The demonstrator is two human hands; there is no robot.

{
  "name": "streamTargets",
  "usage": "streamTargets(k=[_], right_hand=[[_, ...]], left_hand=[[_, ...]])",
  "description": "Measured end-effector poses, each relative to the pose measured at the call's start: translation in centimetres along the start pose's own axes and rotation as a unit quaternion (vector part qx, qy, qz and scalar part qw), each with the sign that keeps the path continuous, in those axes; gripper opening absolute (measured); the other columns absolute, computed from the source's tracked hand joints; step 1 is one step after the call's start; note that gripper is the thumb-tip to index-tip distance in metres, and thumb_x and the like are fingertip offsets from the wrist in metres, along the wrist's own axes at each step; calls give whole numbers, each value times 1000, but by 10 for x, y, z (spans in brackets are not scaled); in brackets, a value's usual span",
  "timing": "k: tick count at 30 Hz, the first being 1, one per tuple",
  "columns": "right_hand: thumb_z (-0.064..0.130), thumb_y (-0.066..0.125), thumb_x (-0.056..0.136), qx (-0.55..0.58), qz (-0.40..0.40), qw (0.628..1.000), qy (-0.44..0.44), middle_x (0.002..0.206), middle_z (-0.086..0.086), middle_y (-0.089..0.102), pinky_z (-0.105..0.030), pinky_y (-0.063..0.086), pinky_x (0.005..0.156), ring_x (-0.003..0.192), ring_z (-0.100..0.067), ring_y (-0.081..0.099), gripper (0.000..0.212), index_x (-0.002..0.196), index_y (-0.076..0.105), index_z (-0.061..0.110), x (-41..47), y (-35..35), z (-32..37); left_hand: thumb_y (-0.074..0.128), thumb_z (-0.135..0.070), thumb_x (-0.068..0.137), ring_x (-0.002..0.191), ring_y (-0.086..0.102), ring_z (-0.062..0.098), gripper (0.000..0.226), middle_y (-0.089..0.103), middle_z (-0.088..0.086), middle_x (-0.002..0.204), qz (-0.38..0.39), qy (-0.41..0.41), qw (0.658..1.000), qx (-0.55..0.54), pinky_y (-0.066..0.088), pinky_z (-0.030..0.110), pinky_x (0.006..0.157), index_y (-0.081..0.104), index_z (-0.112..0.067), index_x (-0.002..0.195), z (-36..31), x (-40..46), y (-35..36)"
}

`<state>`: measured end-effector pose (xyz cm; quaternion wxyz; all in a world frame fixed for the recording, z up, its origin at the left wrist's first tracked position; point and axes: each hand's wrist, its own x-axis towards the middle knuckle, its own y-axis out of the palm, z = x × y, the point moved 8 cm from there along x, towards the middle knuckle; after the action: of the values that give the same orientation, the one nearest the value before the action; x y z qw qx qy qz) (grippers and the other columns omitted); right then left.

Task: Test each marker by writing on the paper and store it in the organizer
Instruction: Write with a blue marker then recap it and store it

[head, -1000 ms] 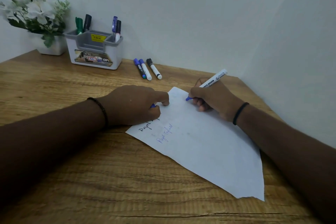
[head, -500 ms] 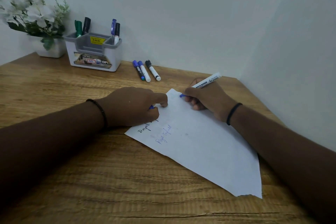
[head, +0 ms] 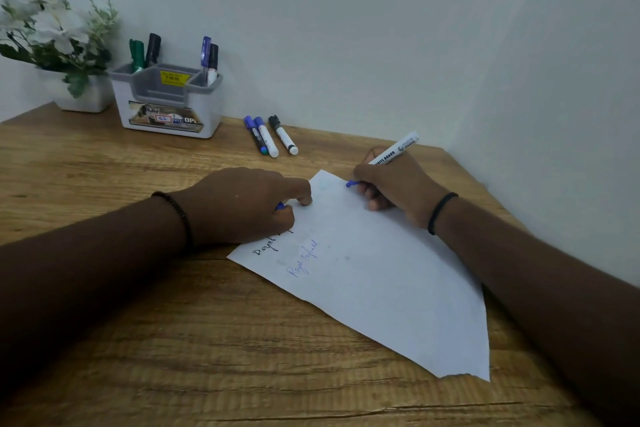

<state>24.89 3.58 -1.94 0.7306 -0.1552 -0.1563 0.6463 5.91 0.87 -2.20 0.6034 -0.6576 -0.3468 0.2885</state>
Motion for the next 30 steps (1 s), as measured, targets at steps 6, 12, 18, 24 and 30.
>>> streamTargets(k=[6,12,18,24,30], right_hand=[[4,66,79,-8,20,999,-25,64,-7,58,-24,50,47,53,-15,50,14,73,55,10,-3,1,4],[5,64,81,2,10,1000,-3,56,-1,57,-25,49,45,48,-12,48,26,63,47,16,-2,-4,1],[6,68,81,0,9,1000,-2,66,-9,61,-24,49,45,48,-13,50,22,67,52,14,-2,-2,1],[7,70,81,1,14,1000,-9,62,-4,64,-23,48,44,47,-15,49,18,71,56,12,-2,1,3],[4,63,82,-3,2,1000,14,51,-2,57,-22,45,41,46,-15,43,23,65,49,12,-5,-11,-2]], left_hand=[[41,-37,94,81,55,7,31,59,-11,102,-4,-3,1000,1,47,26,72,44,-45,124,1,0,0],[41,-37,94,79,54,6,31,58,-11,96,-11,4,1000,-3,46,26,71,44,-47,124,-2,-2,-1],[42,-38,94,80,54,6,32,59,-10,99,-9,2,1000,3,45,25,69,43,-46,125,-1,-1,-1],[41,-37,94,80,53,6,32,59,-11,100,-16,2,1000,-2,44,24,67,44,-46,124,0,-2,-3],[41,-38,94,77,54,7,31,58,-11,95,-13,1,1000,3,44,25,65,44,-47,124,-2,-1,-2]])
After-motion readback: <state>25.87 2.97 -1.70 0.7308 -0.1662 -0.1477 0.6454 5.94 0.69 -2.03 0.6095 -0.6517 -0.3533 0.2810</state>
